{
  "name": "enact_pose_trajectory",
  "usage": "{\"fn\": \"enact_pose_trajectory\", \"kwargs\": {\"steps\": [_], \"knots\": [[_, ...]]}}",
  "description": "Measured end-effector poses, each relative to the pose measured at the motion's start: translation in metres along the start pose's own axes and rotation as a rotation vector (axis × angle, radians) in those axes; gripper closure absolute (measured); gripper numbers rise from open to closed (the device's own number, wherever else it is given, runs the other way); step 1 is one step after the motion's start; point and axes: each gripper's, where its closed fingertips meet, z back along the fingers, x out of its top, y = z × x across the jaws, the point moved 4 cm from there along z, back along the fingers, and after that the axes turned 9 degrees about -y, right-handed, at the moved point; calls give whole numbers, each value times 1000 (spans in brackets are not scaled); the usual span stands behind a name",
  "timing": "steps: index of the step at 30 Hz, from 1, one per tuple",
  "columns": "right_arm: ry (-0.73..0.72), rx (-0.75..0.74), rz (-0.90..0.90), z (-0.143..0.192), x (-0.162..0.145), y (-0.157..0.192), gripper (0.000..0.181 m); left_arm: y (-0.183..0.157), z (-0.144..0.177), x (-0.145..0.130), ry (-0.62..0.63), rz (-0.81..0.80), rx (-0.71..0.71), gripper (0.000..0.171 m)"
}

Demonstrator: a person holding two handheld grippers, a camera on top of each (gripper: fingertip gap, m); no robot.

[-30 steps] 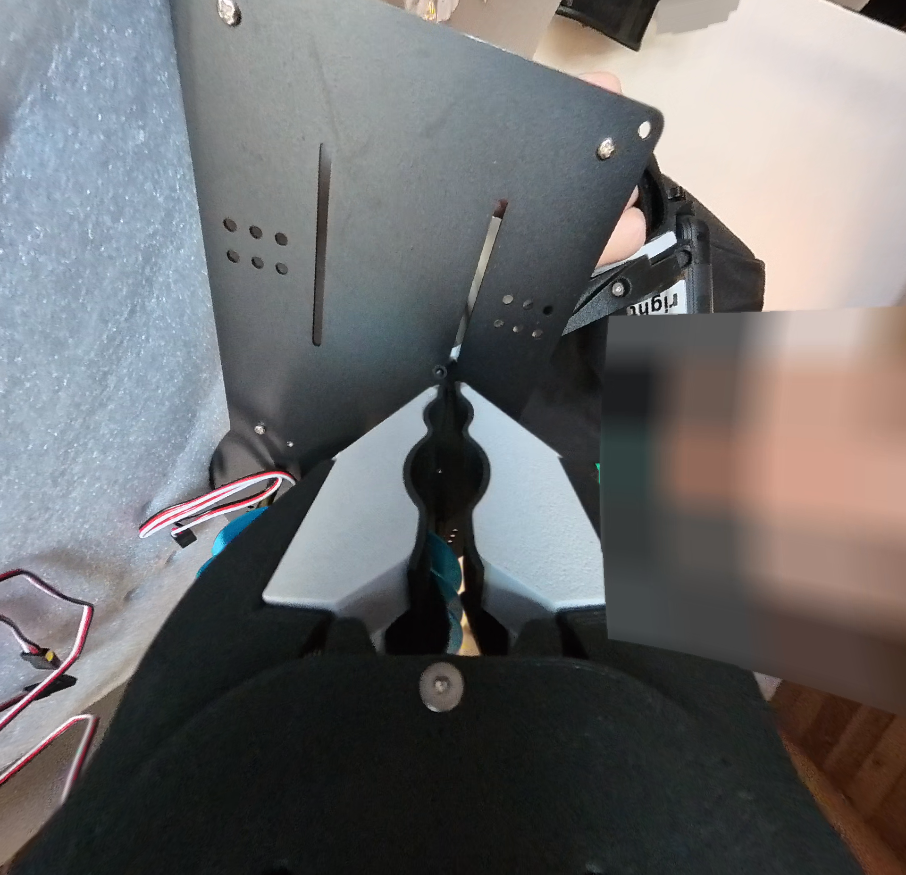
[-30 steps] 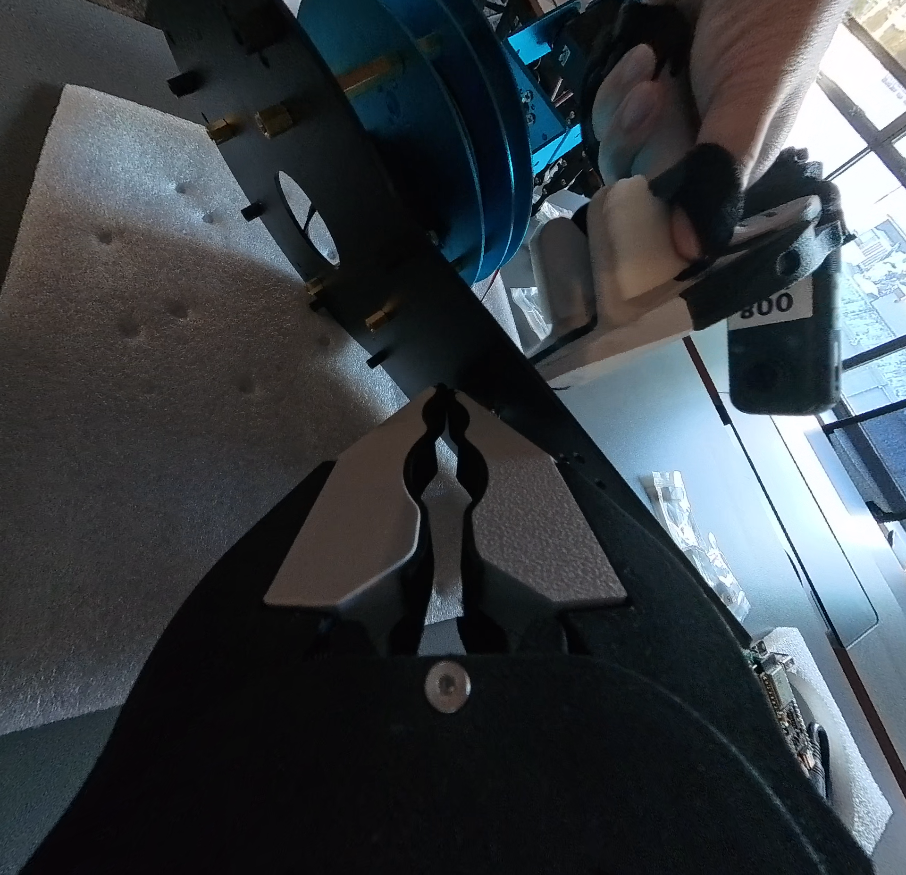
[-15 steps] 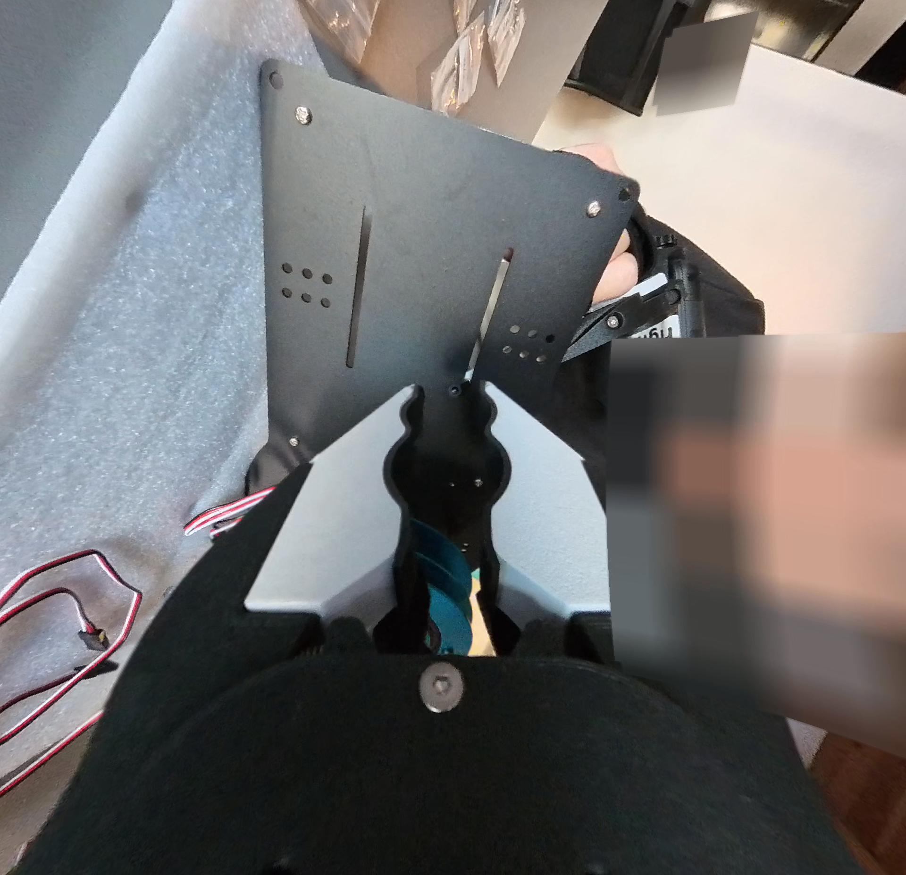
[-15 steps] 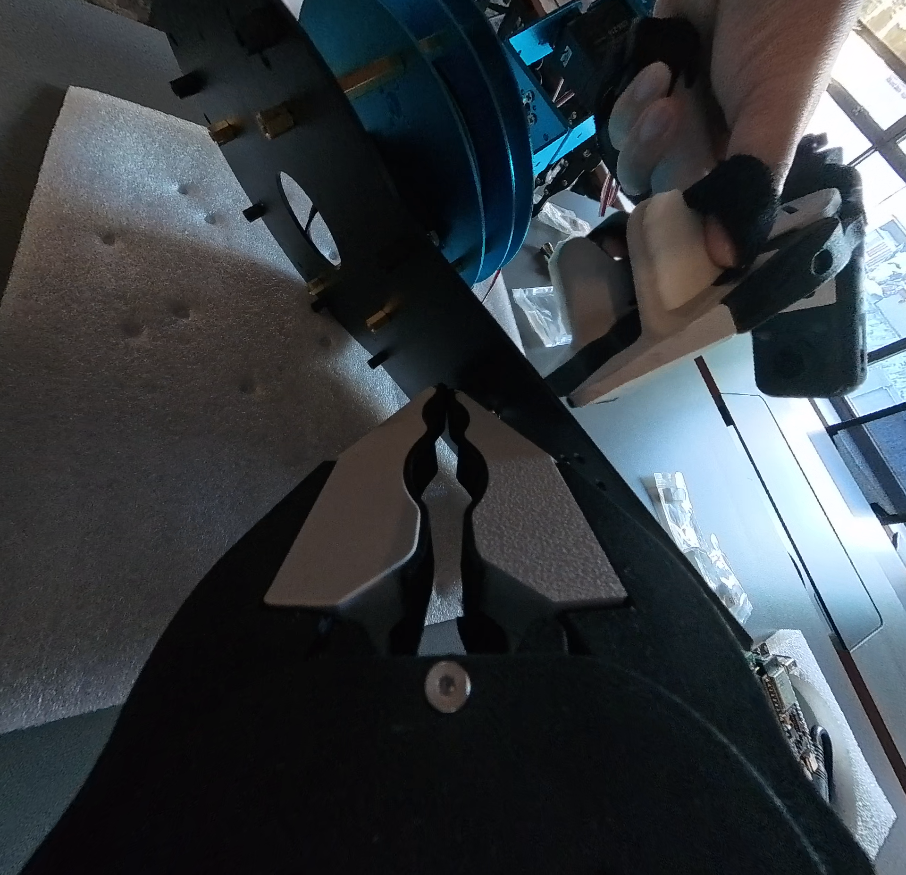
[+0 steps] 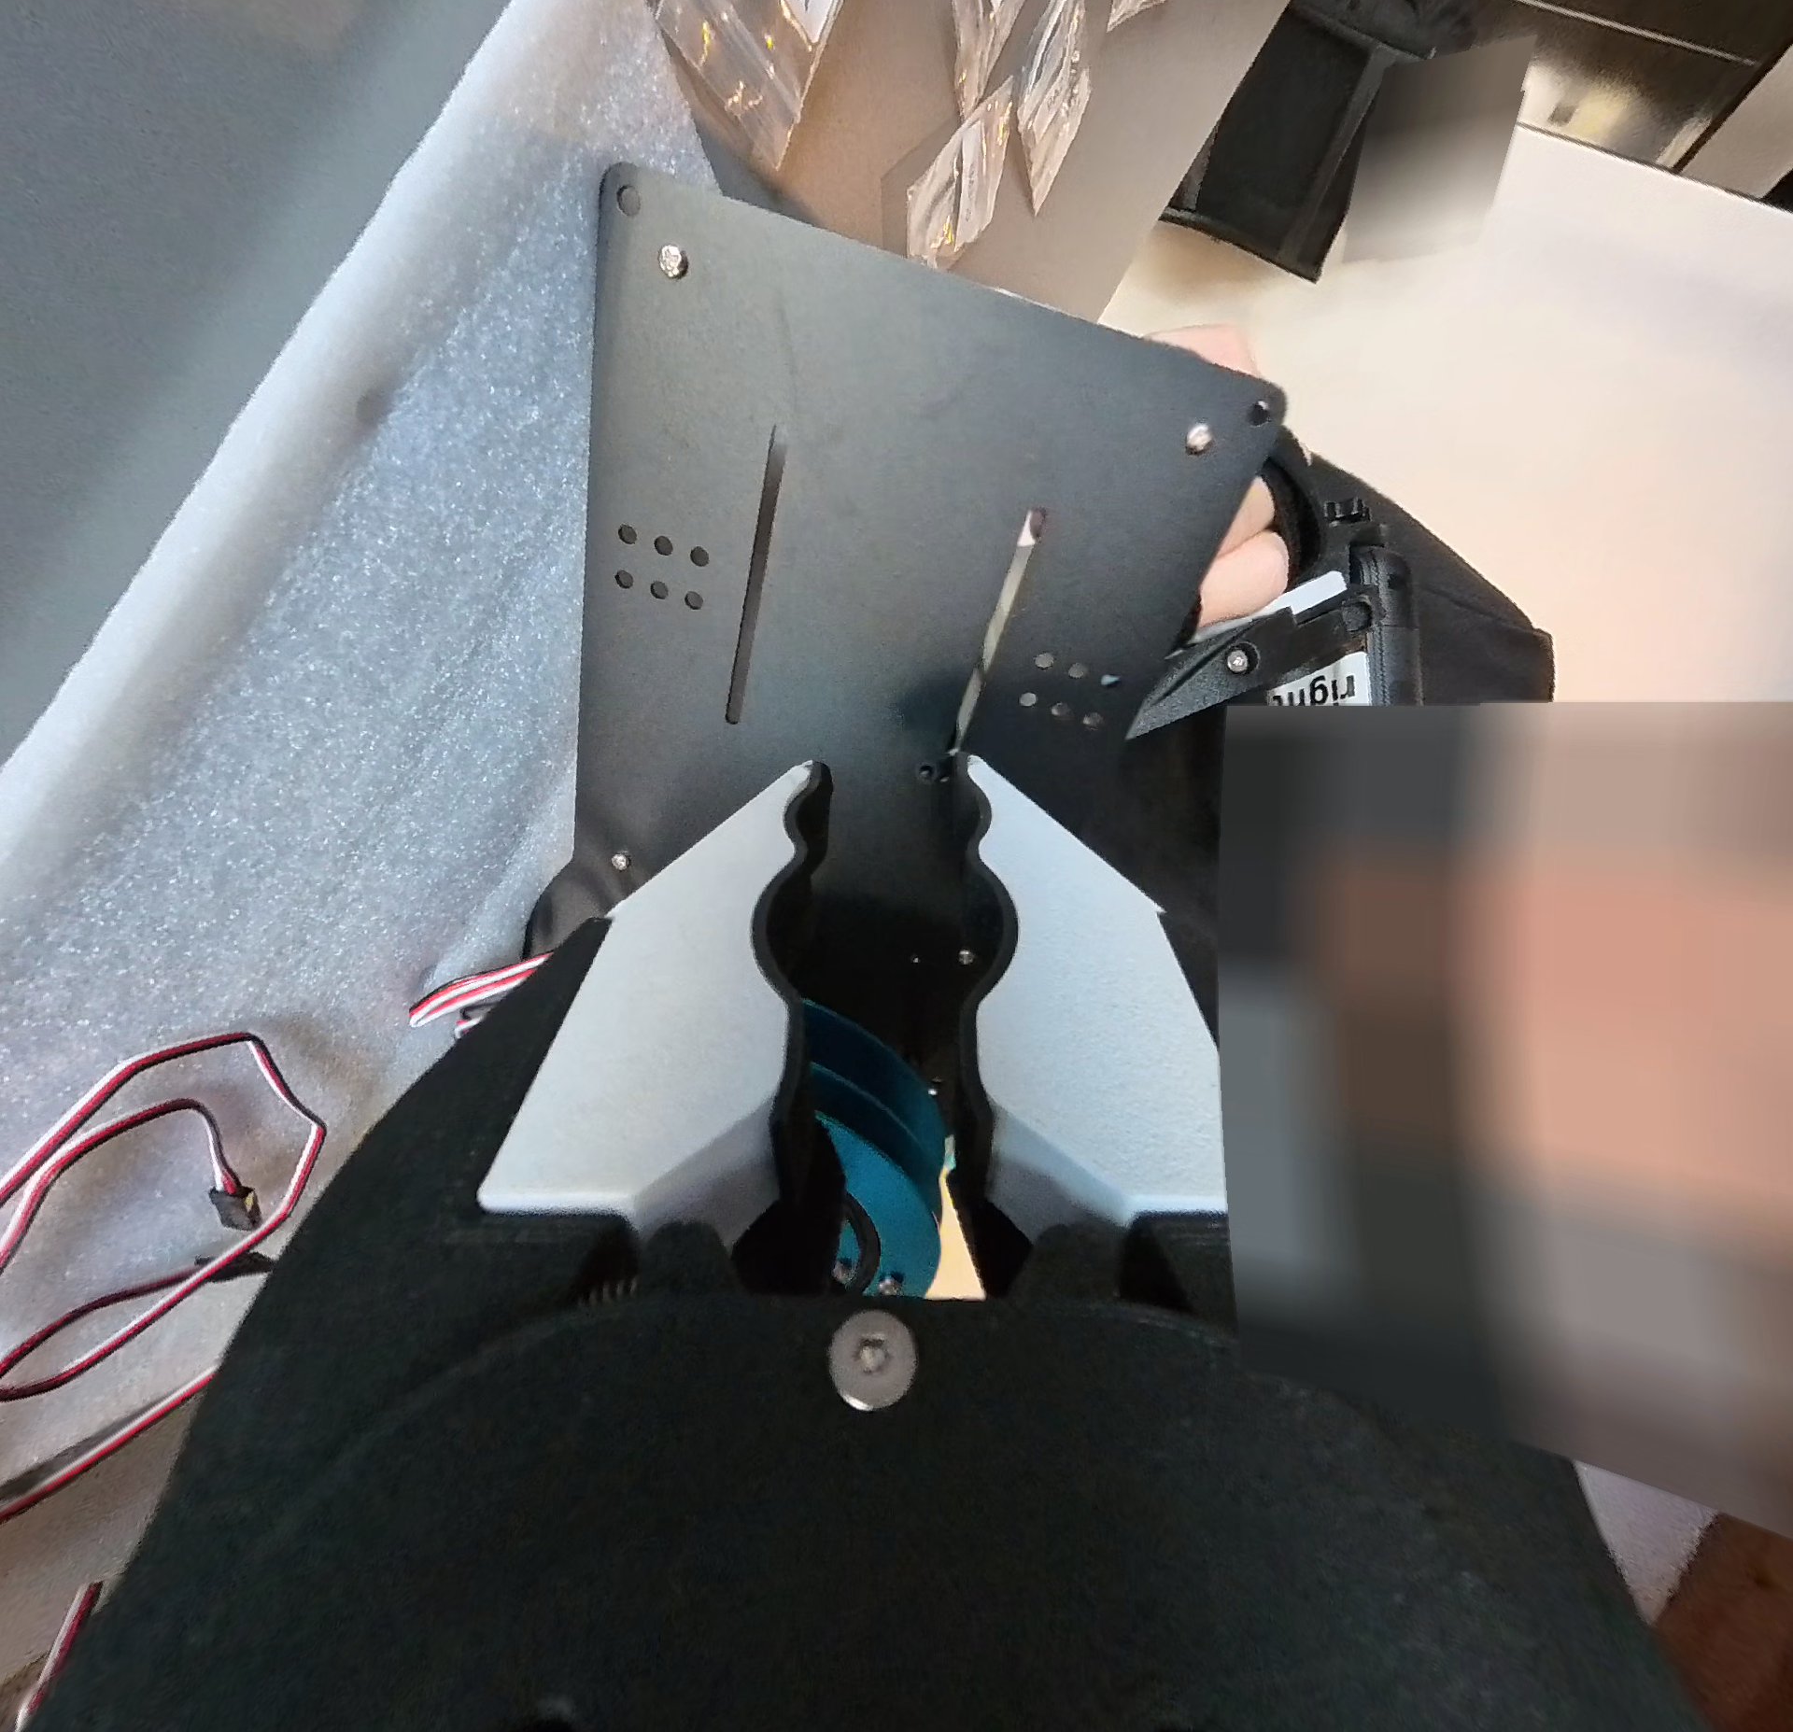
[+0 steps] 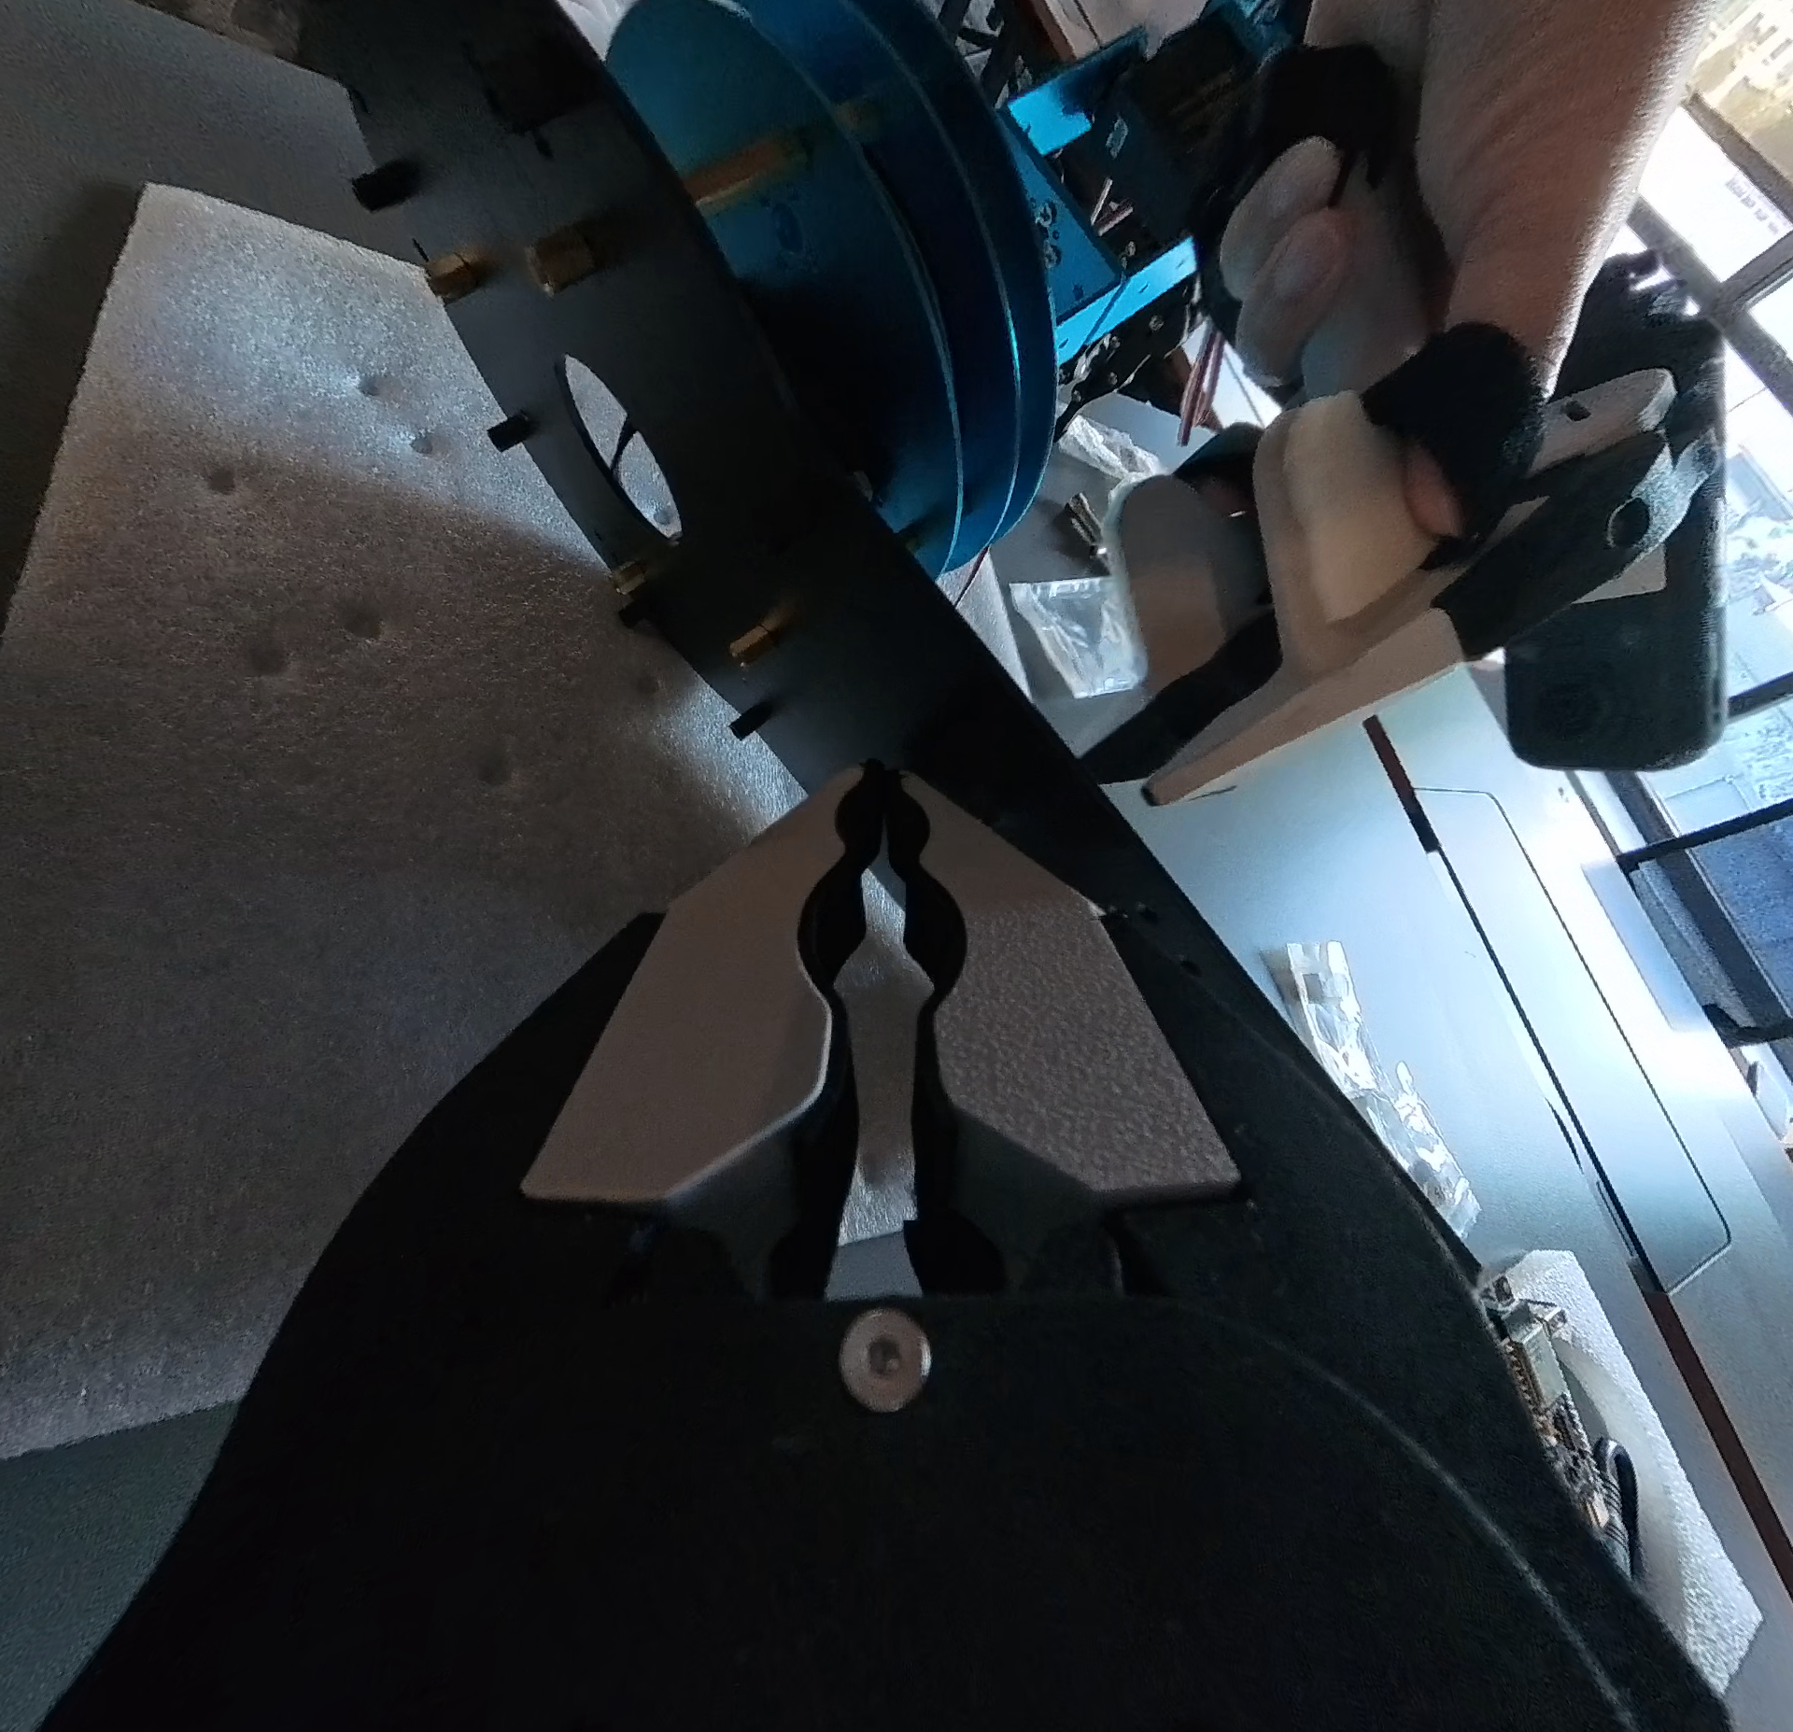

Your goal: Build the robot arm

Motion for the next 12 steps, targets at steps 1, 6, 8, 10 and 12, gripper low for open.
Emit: {"fn": "enact_pose_trajectory", "kwargs": {"steps": [1, 6, 8, 10, 12], "knots": [[-9, -2, 2, 1, 1, 0, 181, -1, 2, 1, -11, -7, 2, 148], [-14, -10, 6, 2, 3, 1, 181, -11, 9, 0, -62, -30, 18, 149], [-16, -6, 3, 3, 3, 2, 181, -18, 11, -3, -65, -47, 32, 149], [-13, -4, 4, 3, 2, 4, 181, -27, 12, -6, -75, -72, 38, 150], [-12, -2, 8, 5, 2, 6, 181, -40, 14, -9, -103, -106, 36, 150]]}}
